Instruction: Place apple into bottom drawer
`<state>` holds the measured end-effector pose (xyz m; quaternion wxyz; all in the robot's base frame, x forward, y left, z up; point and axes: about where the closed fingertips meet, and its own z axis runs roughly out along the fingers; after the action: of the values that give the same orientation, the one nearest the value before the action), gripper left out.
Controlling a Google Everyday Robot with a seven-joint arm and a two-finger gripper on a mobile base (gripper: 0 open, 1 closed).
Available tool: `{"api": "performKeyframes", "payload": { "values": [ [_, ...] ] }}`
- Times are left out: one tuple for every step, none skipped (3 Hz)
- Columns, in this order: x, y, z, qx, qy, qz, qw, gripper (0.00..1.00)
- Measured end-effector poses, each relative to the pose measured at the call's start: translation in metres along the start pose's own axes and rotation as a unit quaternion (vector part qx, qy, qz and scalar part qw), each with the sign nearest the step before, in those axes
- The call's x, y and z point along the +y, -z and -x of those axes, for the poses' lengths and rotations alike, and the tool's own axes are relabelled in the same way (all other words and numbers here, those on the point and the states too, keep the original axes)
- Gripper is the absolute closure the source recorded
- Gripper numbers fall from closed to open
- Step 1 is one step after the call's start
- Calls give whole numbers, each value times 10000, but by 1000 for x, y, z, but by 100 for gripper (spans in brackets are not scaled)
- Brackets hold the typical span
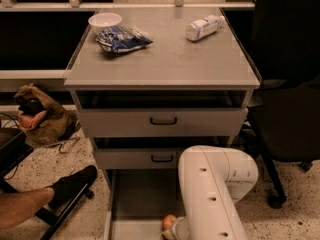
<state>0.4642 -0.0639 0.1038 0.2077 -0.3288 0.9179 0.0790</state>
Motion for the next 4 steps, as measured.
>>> {"api": "performKeyframes", "payload": {
  "values": [
    [0, 1, 1, 2, -1, 5, 10000, 81],
    [0, 1, 1, 2, -1, 5, 10000, 58],
    [0, 1, 1, 2, -1, 5, 10000, 35],
    [0, 1, 1, 2, -1, 5, 10000, 12]
  ]
}}
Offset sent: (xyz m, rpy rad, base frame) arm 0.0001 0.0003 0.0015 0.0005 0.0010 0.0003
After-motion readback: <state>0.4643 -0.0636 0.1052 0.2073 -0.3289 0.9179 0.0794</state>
